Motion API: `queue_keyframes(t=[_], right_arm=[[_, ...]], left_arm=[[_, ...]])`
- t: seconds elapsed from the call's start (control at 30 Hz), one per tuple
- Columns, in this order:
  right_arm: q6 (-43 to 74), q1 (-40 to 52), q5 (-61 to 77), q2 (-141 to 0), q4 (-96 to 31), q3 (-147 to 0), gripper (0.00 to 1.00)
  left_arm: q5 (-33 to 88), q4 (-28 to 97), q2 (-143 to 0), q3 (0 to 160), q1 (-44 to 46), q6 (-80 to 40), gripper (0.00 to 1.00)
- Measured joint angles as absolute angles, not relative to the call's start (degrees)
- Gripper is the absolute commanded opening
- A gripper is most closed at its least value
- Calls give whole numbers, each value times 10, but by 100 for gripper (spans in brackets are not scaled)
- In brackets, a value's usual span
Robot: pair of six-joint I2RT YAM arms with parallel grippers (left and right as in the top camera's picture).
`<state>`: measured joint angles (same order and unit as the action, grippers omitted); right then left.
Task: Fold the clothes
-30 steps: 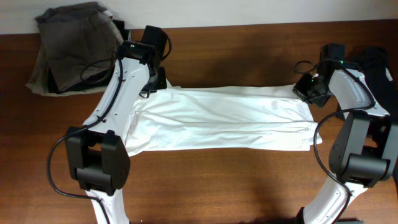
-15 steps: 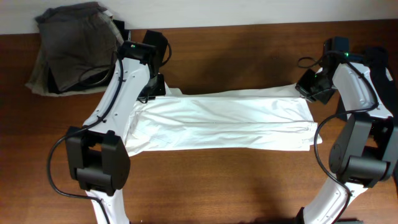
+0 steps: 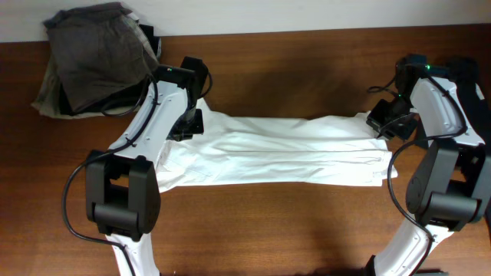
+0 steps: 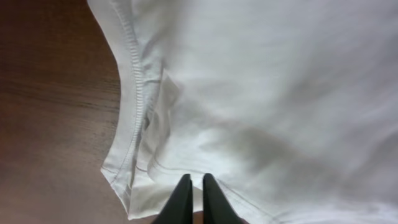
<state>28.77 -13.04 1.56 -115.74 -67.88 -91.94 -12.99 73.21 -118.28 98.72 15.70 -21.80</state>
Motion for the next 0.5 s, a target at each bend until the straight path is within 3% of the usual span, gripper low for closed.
queue_keyframes(t=[0.2,0.27,0.33,0.37,0.5], right_arm=[[301,-130,9,-1157,-689,-919,4],[300,-130,8,-1157,-698,-919,19],[299,-130,-6,-1157,-707,-919,70],[302,-130,-17,-1157,-710,-919,77],[300,-131,-73,-1157,-729,-919,73]], left_arm=[[-136,731,-1183,978,157,-218,10],[-136,731,-1183,978,157,-218,14],[-136,730,-1183,978,157,-218,15],[-136,728,-1183,977,157,-216,18],[-136,713,-1183,977,157,-210,34]])
